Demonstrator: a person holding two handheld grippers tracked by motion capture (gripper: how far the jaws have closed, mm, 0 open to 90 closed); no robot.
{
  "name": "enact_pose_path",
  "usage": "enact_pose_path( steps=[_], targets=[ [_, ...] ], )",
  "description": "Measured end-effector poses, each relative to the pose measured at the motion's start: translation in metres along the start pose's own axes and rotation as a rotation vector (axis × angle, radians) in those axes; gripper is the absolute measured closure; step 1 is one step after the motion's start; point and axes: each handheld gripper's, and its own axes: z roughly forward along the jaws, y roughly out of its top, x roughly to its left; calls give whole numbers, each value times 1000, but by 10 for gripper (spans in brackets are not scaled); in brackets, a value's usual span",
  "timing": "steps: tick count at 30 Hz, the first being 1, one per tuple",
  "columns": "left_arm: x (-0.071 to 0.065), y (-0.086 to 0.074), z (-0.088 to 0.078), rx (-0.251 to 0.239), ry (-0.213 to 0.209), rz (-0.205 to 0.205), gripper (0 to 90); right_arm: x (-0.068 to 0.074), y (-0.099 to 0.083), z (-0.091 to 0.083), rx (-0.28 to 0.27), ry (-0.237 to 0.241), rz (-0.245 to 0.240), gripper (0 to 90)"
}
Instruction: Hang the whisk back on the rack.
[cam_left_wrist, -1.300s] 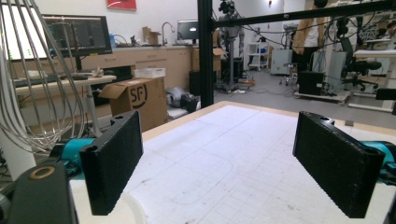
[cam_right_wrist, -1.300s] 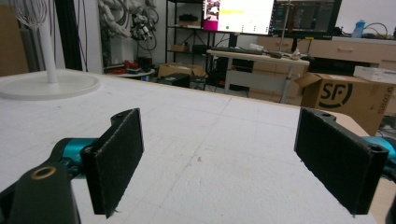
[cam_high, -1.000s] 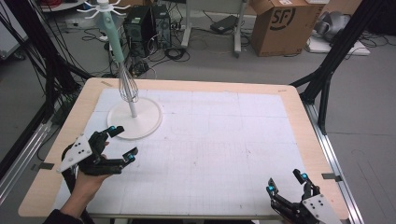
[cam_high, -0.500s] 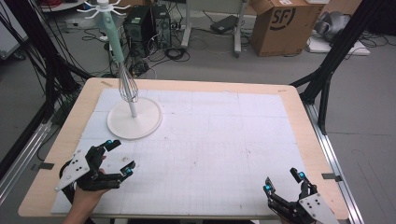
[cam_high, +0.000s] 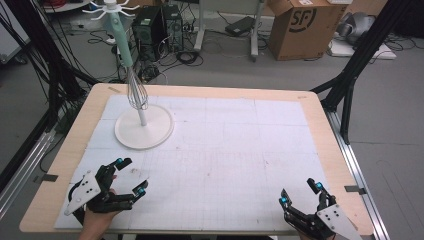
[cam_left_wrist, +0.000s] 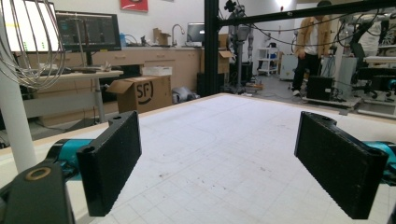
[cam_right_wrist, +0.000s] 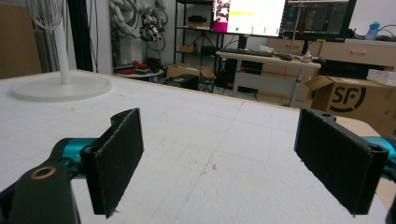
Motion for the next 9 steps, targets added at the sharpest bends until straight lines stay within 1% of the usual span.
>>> enact_pose_path(
  steps=[5,9],
  targets=[
    [-1,-1,0,-6,12,7,152,-1,0,0,3,0,-3,152],
    [-2,-1,2,-5,9,14,152,-1,-1,1,3,1,1,151]
  ],
)
